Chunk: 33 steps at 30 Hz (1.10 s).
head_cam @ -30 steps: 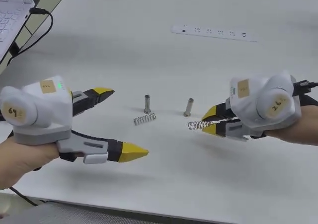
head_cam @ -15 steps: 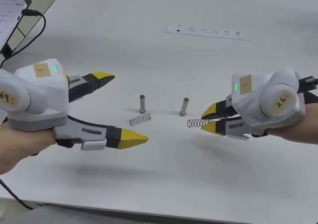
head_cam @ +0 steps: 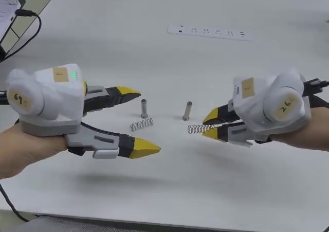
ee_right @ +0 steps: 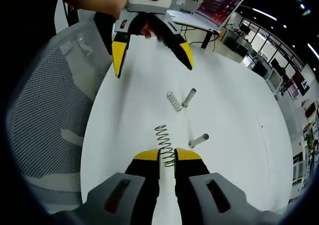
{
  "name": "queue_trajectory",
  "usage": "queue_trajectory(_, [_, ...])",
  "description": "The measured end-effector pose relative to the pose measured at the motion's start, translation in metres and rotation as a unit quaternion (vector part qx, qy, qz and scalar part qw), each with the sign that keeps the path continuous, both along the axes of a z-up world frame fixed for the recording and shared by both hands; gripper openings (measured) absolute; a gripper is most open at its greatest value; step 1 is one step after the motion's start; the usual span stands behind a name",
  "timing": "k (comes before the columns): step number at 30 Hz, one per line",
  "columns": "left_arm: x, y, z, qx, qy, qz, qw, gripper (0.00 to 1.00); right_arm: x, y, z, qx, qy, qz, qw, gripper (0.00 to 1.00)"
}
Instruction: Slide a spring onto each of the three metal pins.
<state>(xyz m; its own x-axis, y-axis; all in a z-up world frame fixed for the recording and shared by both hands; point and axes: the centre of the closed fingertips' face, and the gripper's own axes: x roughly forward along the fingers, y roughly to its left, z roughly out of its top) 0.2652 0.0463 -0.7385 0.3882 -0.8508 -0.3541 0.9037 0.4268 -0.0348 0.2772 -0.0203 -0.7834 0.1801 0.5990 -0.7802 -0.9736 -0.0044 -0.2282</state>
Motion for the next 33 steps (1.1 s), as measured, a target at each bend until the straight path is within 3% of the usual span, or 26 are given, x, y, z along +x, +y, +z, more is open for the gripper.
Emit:
queue_trajectory(3, [-0.002,-0.012,0.0,-0.008,0.002,-0.011,0.9999,0.59,-0.001,0.004,0.003,0.005,0.002,-0.003,1.0,0.08])
queue_trajectory(7, [-0.004,-0.026,-0.006,-0.002,0.007,-0.034,0.9994,0.52,-0.001,0.005,0.004,0.004,0.003,0.0,1.0,0.08])
queue_trajectory(11, [0.0,-0.035,-0.012,0.001,0.013,-0.035,0.9993,0.42,-0.001,0.007,0.008,0.009,0.005,-0.002,0.9999,0.08])
queue_trajectory(15, [0.003,-0.043,-0.009,-0.006,0.01,-0.041,0.9991,0.38,-0.002,0.009,0.009,0.011,0.008,-0.001,0.9999,0.08])
queue_trajectory(22, [0.011,-0.048,-0.009,-0.004,0.007,-0.039,0.9992,0.29,-0.004,0.012,0.013,0.017,0.013,0.0,0.9998,0.08])
queue_trajectory(28, [0.008,-0.056,-0.013,-0.008,0.016,-0.04,0.999,0.22,-0.002,0.011,0.018,0.029,0.021,-0.01,0.9993,0.08])
queue_trajectory(33, [0.007,-0.063,-0.01,-0.014,0.013,-0.043,0.9989,0.21,-0.005,0.011,0.019,0.028,0.022,-0.006,0.9993,0.08])
